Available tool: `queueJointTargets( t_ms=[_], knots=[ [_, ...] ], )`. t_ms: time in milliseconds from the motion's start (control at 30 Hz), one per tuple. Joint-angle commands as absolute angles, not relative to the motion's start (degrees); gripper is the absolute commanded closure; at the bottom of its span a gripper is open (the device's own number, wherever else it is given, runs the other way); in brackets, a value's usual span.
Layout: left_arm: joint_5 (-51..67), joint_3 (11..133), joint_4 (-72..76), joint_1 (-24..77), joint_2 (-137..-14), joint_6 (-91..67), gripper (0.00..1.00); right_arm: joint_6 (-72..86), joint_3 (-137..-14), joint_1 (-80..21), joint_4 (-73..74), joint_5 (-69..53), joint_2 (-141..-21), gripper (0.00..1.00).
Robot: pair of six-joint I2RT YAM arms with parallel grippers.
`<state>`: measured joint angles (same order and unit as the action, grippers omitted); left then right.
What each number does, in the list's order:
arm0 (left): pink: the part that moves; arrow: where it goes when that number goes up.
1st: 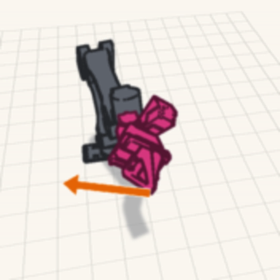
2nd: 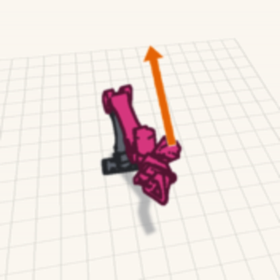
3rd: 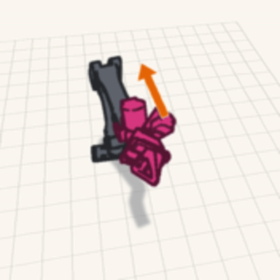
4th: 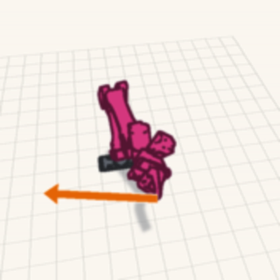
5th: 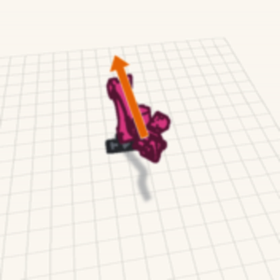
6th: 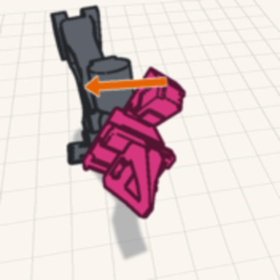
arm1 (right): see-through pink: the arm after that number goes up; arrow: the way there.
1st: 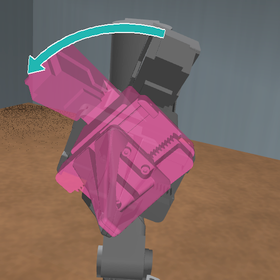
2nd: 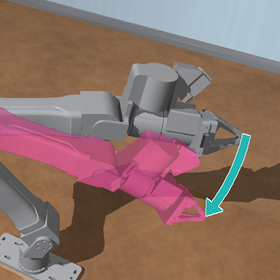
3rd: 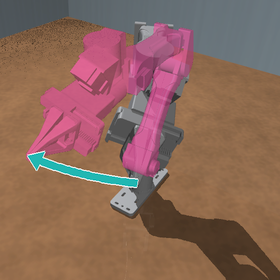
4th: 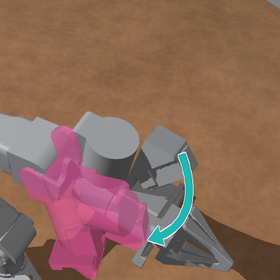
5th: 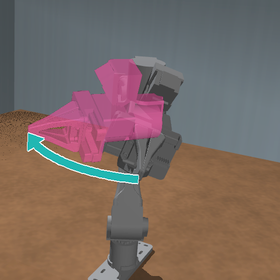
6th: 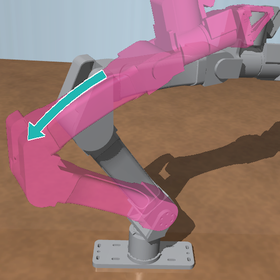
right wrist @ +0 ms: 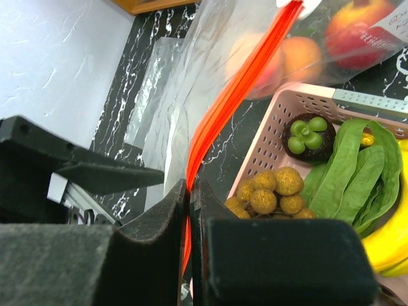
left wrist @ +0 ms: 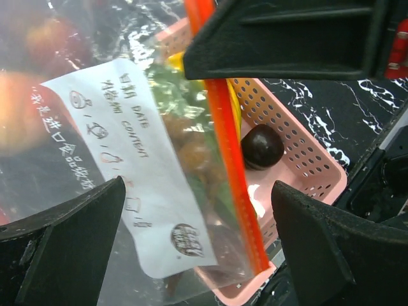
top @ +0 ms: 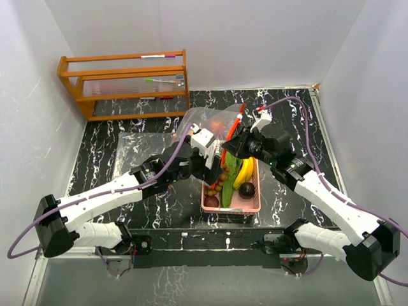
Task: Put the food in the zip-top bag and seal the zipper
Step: Pick up the zipper food storage bag at the center of the board, then open the zipper of the food storage bag.
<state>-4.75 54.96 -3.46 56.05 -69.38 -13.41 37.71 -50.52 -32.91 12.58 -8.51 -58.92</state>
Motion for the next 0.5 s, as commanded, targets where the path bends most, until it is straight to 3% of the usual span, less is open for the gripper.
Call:
queueJointTargets(
  t_ms=[0,333,400,467],
  knots=[
    [-15.1,58.69,-2.34,61.07,-69.08,-8.59,0.03,36.75,-54.34,-33.18,11.81,-6.35,-59.86,0.92],
    [-39.69,61.0,1.39,70.65,-78.13,-1.71,0.03,37.3,-54.39,-33.13,11.77,-5.87,-59.9,0.93],
    [-41.47,60.46,2.71,70.66,-79.32,-1.79,0.06,37.27,-54.57,-33.13,11.79,-6.0,-59.84,0.92],
    [-43.26,59.7,4.3,70.66,-78.7,-2.23,0.16,37.24,-54.72,-33.14,11.94,-6.12,-59.76,0.92]
  ],
)
